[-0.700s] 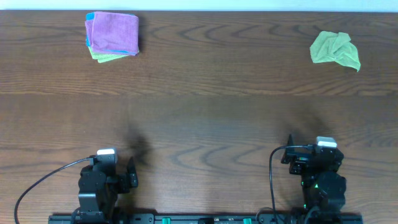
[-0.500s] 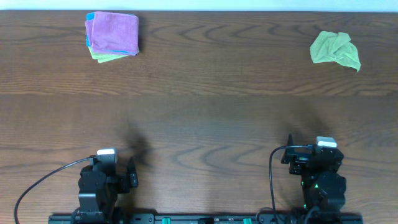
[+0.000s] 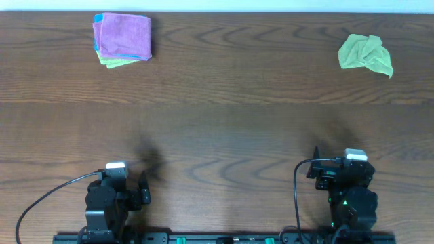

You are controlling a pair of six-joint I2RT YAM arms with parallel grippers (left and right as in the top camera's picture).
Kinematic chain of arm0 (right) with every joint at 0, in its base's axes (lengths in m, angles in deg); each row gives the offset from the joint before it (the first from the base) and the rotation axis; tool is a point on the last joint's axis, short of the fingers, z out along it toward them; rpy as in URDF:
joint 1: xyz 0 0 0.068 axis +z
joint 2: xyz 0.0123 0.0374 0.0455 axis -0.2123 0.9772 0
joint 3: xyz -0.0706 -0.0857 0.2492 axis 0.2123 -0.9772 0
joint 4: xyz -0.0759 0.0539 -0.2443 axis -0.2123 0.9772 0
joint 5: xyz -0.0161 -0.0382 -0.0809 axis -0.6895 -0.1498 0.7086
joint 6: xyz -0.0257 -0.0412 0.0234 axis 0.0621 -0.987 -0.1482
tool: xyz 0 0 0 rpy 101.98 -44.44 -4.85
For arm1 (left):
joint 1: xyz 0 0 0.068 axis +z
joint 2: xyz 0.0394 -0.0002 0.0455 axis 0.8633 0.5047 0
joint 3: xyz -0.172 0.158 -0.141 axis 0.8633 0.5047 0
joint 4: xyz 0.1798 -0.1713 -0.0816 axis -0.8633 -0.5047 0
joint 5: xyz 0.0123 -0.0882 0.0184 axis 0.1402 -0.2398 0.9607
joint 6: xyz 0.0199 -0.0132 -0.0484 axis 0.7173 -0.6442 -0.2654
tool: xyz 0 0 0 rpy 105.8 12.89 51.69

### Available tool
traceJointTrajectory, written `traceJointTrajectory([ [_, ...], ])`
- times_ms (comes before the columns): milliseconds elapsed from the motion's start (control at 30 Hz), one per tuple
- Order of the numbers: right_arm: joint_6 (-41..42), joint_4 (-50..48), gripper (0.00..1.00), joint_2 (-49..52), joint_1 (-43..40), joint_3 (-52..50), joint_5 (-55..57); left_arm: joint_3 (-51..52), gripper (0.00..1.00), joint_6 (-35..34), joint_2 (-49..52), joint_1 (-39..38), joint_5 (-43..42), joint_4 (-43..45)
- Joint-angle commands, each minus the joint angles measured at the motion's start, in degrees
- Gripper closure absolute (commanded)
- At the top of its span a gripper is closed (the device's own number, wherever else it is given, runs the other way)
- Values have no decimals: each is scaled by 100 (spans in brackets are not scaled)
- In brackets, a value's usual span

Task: Fold the cloth

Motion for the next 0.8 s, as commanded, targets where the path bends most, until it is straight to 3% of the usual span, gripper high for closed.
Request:
traceJointTrajectory([
  [0, 103, 2, 1, -63, -57, -61, 35, 243, 5, 87, -42, 24, 142, -214],
  [233, 111, -13, 1, -39, -70, -55, -15, 243, 5, 87, -42, 24, 142, -214],
  [467, 748, 4, 1, 463, -352, 378, -48, 243, 5, 87, -42, 24, 142, -214],
  [633, 748, 216, 1, 1556, -721, 1436, -50, 243, 5, 87, -42, 24, 142, -214],
  [767, 1058, 686, 1, 3023, -1086, 2780, -50, 243, 5, 87, -42, 24, 142, -214],
])
